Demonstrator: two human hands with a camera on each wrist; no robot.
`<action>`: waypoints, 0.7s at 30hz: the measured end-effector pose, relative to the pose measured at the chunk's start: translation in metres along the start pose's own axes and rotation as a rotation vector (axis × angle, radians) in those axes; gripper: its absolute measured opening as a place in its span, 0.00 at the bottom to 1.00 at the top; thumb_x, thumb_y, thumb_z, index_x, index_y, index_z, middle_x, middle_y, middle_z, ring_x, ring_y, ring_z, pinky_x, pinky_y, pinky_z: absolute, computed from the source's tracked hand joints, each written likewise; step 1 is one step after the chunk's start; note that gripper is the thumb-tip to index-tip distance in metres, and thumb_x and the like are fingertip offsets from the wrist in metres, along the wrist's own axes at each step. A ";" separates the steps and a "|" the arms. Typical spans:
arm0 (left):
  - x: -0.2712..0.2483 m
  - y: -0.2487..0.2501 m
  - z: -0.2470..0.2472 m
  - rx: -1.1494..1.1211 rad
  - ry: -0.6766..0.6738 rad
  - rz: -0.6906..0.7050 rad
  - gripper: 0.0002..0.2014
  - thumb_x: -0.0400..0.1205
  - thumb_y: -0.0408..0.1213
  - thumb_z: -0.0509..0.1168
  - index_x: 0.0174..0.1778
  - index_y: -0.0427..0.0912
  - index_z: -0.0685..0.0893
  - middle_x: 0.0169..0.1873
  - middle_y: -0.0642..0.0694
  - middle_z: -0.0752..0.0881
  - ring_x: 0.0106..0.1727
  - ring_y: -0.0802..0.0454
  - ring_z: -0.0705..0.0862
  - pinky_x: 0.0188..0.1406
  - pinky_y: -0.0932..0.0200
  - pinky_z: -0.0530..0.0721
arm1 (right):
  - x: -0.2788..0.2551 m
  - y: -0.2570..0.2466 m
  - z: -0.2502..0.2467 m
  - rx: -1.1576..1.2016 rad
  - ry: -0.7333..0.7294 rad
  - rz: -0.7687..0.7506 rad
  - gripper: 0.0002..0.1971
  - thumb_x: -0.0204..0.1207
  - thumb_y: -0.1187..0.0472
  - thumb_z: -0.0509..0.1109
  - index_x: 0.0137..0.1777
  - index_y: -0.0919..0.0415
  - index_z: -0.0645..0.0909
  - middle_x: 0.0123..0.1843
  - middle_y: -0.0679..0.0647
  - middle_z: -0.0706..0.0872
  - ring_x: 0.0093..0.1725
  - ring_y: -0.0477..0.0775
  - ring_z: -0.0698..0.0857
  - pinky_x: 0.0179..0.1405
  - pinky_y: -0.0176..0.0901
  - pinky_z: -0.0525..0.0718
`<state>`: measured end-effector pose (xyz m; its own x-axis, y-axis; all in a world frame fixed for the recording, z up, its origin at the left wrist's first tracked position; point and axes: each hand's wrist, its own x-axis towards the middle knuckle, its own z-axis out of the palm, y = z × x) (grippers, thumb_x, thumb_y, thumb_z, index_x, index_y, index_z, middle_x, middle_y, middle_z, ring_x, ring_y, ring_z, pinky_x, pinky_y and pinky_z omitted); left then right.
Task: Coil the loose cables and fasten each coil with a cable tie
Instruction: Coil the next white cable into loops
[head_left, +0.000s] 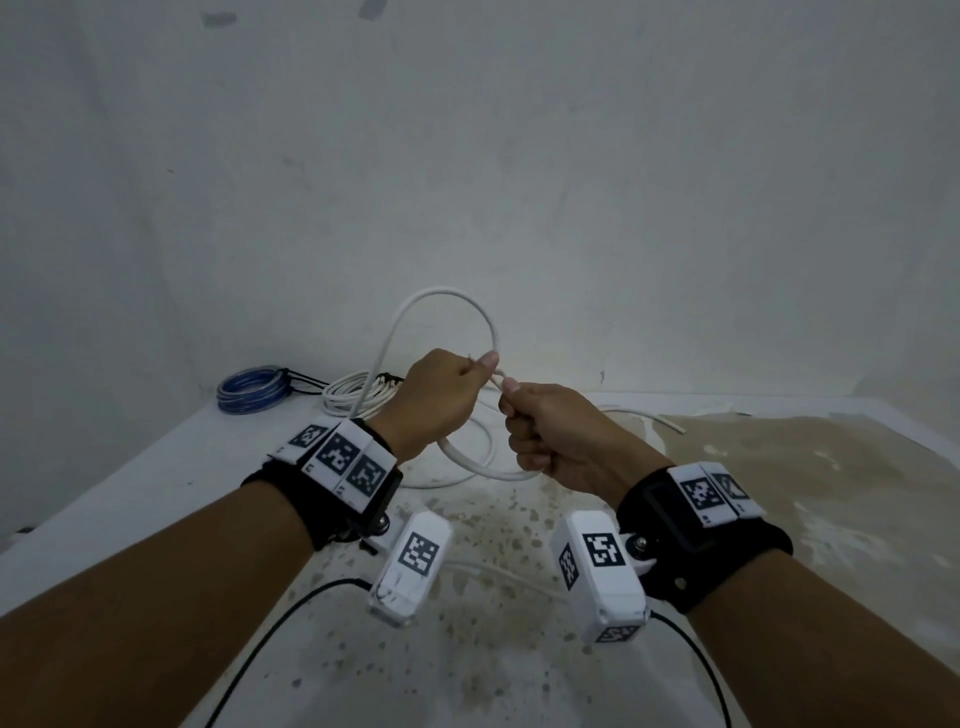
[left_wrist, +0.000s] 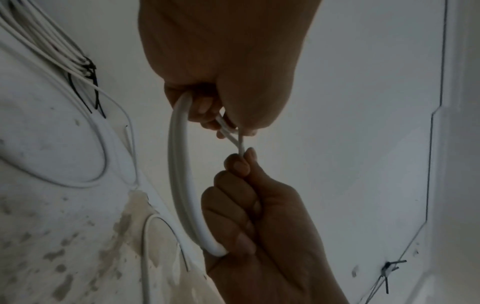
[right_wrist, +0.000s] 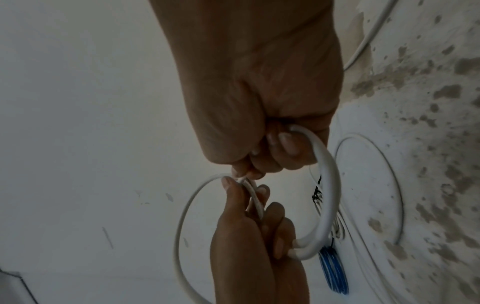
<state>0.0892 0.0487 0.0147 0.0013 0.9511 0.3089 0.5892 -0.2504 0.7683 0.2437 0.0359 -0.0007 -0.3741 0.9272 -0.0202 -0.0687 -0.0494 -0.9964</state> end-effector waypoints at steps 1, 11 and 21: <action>0.001 -0.001 0.001 -0.034 0.031 -0.008 0.27 0.87 0.53 0.60 0.32 0.33 0.81 0.19 0.50 0.71 0.20 0.55 0.68 0.27 0.56 0.69 | 0.000 0.000 0.001 -0.010 -0.004 -0.006 0.19 0.89 0.51 0.56 0.36 0.57 0.68 0.25 0.48 0.59 0.23 0.47 0.55 0.19 0.37 0.57; -0.003 0.002 0.005 -0.190 0.196 -0.047 0.25 0.86 0.46 0.63 0.20 0.48 0.78 0.15 0.54 0.72 0.20 0.54 0.68 0.26 0.59 0.65 | 0.000 0.001 0.010 0.045 0.107 -0.037 0.17 0.90 0.53 0.56 0.39 0.59 0.73 0.24 0.49 0.61 0.21 0.46 0.57 0.16 0.36 0.58; 0.006 0.000 0.001 -0.018 0.273 0.056 0.23 0.85 0.49 0.64 0.40 0.29 0.88 0.30 0.33 0.86 0.37 0.37 0.85 0.46 0.41 0.84 | 0.000 0.002 0.007 0.135 0.183 -0.093 0.10 0.86 0.68 0.59 0.59 0.67 0.83 0.39 0.63 0.86 0.27 0.52 0.79 0.27 0.44 0.84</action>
<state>0.0904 0.0540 0.0161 -0.1852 0.8525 0.4889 0.5800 -0.3068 0.7546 0.2366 0.0334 -0.0023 -0.1874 0.9813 0.0444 -0.2228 0.0016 -0.9749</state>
